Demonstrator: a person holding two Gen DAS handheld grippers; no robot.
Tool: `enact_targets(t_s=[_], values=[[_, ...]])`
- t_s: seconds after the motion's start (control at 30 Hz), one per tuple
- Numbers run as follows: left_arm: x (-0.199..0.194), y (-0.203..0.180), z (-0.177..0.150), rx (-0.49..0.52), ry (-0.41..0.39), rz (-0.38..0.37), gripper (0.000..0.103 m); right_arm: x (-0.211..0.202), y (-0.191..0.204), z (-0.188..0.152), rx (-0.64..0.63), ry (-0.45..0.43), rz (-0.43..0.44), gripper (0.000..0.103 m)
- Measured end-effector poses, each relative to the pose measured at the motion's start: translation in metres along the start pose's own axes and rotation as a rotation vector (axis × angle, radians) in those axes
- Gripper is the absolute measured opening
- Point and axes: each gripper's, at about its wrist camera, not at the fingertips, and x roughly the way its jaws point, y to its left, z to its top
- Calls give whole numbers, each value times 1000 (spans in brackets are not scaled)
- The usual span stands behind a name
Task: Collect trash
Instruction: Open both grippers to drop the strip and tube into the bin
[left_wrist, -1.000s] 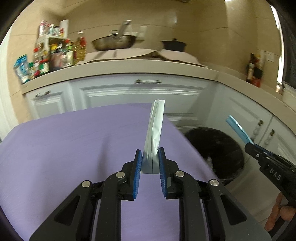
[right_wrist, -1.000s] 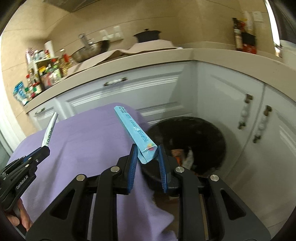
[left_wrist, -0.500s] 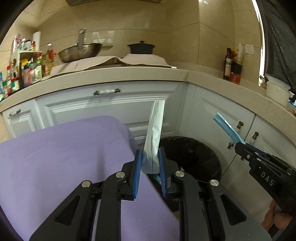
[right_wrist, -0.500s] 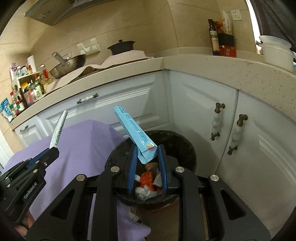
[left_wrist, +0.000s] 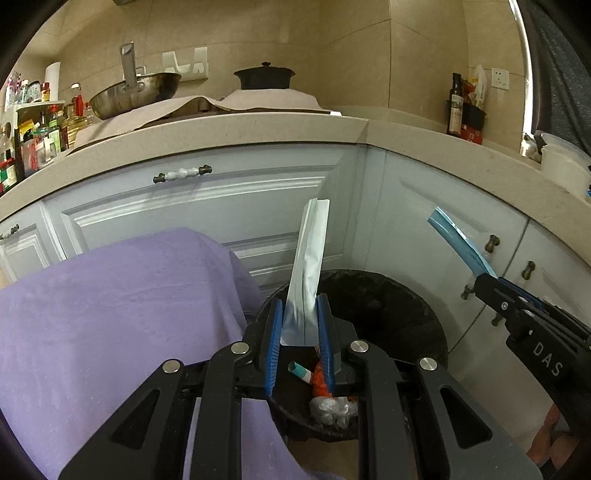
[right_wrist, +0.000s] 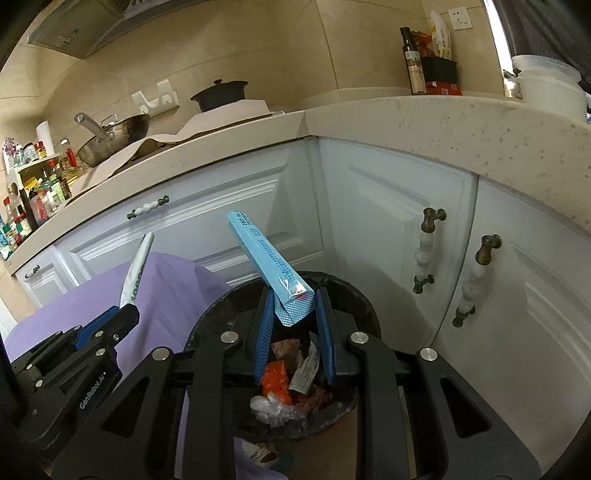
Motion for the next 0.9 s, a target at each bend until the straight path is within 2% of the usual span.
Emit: enact_targets(t_s=[0.27,0.33,0.37,0.4,0.43,0.73,0.9], values=[[23,2,1,-23,44,6,20,20,0,0,0,11,-8,23],[27,2,2,-30,59,1,21,26,-1,0,6,13,-10,26],[29,3,2,-38,68,0,23,30,-2,0,17,13,-11,31],[31,4,3,-43,73,-1,32,33,-4,-1,30,16,-12,45],[31,5,2,-54,76,-3,40,35,-5,-1,39,17,-14,48],[24,7,1,-63,59,8,50,29,-3,-4,11,18,-37,48],[21,8,1,-63,57,7,51,22,-3,-6,9,18,-53,48]])
